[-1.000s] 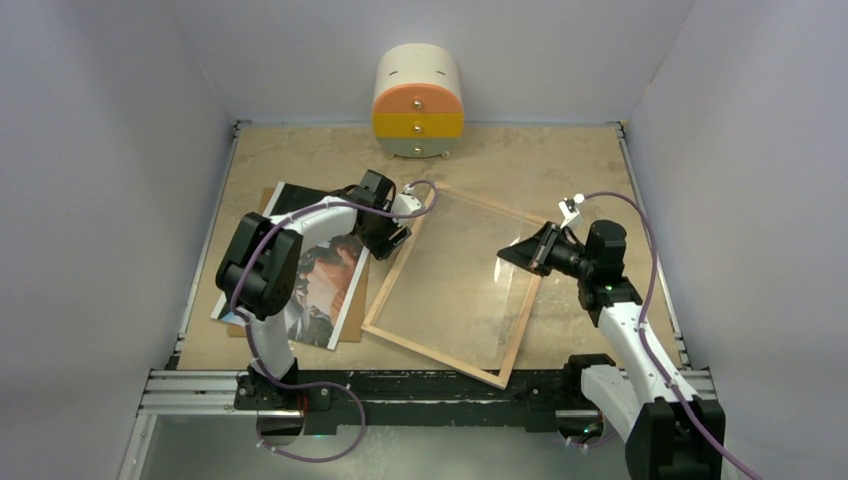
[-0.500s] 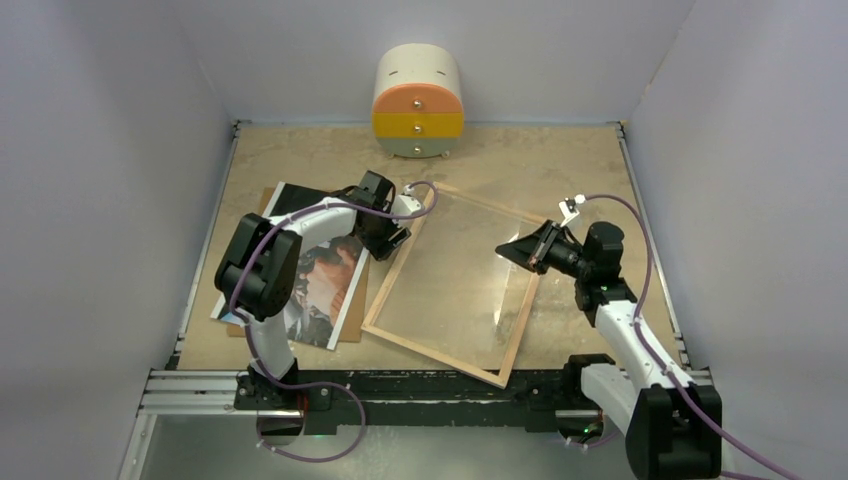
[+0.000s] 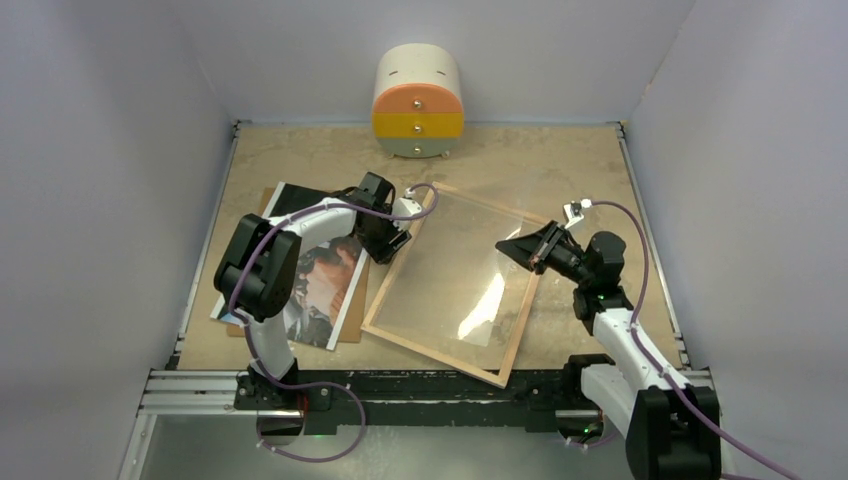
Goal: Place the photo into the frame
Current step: Place the photo frame item in the photo frame.
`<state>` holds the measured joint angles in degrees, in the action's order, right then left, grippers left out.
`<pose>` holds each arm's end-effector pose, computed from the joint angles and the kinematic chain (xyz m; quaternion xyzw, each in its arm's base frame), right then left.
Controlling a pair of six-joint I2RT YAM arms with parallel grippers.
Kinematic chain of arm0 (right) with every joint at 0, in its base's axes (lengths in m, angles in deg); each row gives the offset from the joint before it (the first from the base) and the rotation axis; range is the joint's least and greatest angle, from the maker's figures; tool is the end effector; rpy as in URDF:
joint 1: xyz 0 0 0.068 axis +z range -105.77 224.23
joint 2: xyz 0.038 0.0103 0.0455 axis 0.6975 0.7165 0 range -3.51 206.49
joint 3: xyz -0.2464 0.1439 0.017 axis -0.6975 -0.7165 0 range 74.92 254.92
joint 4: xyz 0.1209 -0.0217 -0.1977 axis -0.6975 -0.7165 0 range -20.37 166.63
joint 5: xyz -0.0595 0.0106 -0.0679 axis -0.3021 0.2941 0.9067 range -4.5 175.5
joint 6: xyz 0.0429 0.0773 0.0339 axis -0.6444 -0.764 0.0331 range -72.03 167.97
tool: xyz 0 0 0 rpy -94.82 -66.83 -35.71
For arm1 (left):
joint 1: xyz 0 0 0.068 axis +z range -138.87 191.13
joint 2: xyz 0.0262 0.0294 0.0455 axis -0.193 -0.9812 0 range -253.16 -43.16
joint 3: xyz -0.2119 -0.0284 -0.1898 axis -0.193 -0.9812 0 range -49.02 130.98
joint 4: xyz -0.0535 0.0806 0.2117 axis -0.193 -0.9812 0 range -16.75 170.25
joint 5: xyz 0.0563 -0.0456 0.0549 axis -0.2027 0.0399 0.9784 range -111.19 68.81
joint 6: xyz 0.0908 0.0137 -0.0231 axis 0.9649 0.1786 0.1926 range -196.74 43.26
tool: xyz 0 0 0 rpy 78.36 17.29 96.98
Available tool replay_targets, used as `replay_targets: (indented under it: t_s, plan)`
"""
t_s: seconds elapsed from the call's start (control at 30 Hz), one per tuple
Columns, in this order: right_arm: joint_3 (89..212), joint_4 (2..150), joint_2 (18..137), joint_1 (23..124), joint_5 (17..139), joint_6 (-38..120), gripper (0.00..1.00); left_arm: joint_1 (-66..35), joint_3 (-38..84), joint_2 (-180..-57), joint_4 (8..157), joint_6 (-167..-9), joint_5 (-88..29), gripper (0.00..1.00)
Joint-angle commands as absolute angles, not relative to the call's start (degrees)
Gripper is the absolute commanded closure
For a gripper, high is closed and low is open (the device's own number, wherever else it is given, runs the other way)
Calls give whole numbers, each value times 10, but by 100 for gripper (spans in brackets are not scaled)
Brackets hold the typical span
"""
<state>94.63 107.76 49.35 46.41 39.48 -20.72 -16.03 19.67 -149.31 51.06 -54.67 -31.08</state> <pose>0.1955 0.0691 0.2631 0.1361 0.7027 0.5997 0.3578 0.3194 -0.1803 0.1520 0.4222 0.8798 -0.0933 0.1976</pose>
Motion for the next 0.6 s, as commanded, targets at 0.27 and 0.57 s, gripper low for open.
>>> replay_targets:
  t_s: [0.27,0.57]
  plan:
    - [962,1124,490,482,416,-220,100,-164,202,-1480,492,-548,-334,44]
    - [955,1119,498,483,417,-198,100,-160,203,-1478,490,-551,-339,46]
